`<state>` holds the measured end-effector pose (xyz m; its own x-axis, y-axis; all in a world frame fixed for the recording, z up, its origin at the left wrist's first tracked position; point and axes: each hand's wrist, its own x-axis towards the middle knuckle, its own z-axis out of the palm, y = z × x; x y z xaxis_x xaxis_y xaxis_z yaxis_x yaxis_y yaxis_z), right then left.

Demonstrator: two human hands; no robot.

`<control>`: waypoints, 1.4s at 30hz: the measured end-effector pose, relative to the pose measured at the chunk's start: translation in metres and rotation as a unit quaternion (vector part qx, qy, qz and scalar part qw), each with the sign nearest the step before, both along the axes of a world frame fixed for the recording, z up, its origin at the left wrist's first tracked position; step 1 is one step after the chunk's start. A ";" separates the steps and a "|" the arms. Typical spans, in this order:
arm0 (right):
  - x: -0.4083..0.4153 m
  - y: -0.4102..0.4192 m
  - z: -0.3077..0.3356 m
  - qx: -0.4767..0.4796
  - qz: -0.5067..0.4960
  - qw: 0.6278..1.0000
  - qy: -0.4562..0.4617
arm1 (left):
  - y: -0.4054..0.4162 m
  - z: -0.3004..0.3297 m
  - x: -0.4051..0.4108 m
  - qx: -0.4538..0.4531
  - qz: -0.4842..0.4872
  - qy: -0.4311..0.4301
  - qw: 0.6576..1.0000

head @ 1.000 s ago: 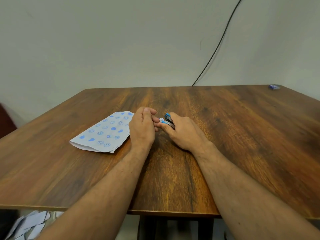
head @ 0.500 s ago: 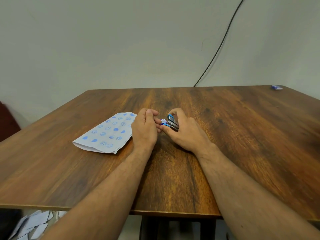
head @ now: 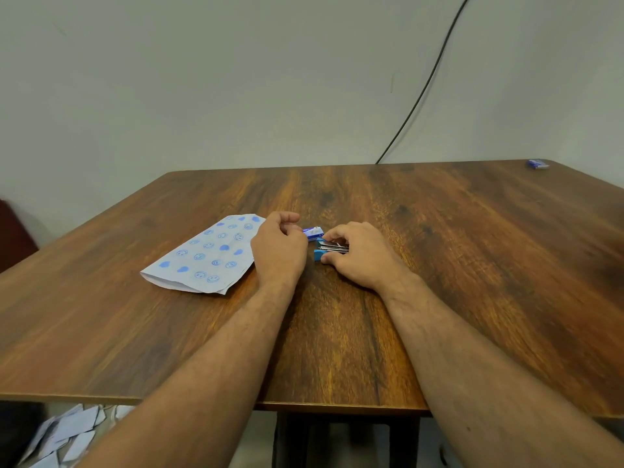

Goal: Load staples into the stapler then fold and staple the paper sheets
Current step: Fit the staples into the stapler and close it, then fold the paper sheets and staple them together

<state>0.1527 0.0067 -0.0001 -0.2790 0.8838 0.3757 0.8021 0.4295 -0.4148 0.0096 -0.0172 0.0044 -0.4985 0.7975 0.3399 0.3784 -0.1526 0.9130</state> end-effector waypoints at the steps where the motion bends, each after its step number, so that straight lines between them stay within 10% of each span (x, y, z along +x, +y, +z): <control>1: 0.000 -0.001 0.001 -0.002 -0.002 1.000 -0.001 | 0.000 0.000 0.000 -0.003 0.001 0.001 1.000; 17: -0.030 -0.030 0.014 0.198 0.084 0.968 -0.127 | -0.012 0.010 -0.007 -0.025 -0.026 -0.037 0.999; 28: -0.110 -0.026 0.028 0.012 0.134 0.989 -0.064 | -0.006 0.027 -0.083 -0.018 0.042 0.125 0.991; 42: -0.123 -0.009 0.001 -0.021 0.110 0.994 -0.007 | 0.006 -0.003 -0.132 -0.238 0.104 0.357 0.897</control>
